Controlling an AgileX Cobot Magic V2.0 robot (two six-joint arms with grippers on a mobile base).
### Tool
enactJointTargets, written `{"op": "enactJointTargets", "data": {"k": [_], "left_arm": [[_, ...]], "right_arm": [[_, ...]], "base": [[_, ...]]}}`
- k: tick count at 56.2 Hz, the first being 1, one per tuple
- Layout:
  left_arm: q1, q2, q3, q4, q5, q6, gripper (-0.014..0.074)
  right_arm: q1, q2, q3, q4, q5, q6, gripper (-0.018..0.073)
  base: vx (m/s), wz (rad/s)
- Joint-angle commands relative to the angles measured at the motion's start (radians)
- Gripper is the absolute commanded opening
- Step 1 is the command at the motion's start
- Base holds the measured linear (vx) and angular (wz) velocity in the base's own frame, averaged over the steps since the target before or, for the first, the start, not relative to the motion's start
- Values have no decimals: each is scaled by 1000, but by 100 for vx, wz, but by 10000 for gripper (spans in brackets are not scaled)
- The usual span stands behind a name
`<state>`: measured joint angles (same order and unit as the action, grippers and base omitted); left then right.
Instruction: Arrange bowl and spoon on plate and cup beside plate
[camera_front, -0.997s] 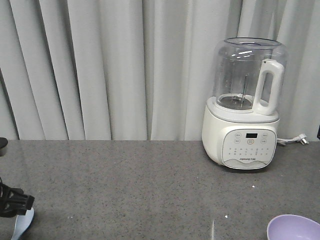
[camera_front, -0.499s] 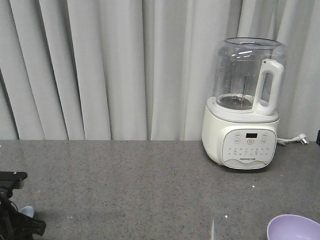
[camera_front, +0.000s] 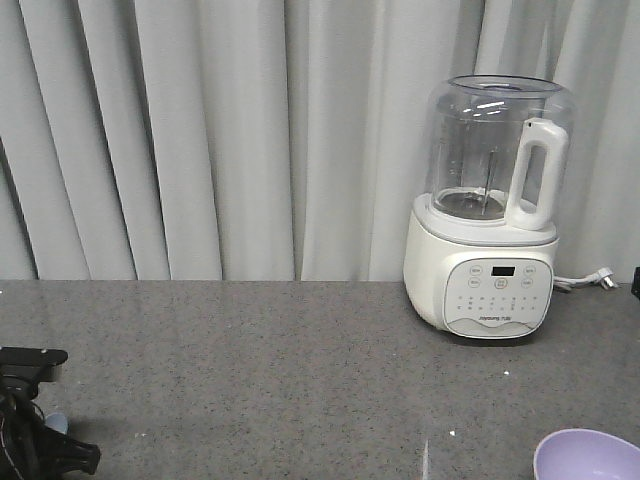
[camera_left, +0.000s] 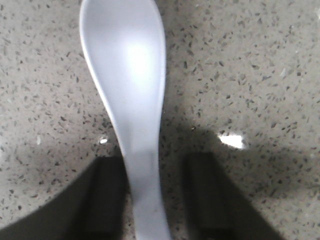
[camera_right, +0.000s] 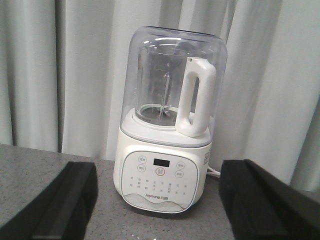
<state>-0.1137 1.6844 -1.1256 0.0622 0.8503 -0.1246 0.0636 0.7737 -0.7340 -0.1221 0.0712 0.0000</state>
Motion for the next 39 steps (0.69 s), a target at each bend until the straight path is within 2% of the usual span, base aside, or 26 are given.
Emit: {"op": "enactJointTargets", "data": {"k": [1, 4, 13, 15, 21, 25, 31, 39], "left_arm": [[-1, -35, -25, 7, 12, 17, 99], [-1, -35, -25, 6, 19, 31, -10], [-1, -40, -28, 5, 28, 47, -8], [-2, -81, -54, -31, 38, 87, -8], [-2, -151, -91, -81, 30, 125, -8], [-2, -211, -114, -109, 16, 141, -8], [-2, -307, -129, -125, -18, 149, -8], [-2, -393, -129, -125, -26, 150, -8]], "right_arm": [[0, -3, -37, -4, -77, 0, 550], [0, -3, -37, -4, -77, 0, 550], [0, -3, -37, -4, -59, 0, 550], [-1, -3, -45, -4, 35, 0, 550], [-4, 2, -104, -9, 245, 64, 550], [-4, 26, -162, -49, 413, 123, 550], [-4, 74, -226, -175, 627, 238, 550], [-4, 117, -231, -321, 745, 382, 547]], "base": [[0, 0], [0, 0], [0, 0], [0, 0], [0, 0], [0, 0], [0, 0], [0, 0]]}}
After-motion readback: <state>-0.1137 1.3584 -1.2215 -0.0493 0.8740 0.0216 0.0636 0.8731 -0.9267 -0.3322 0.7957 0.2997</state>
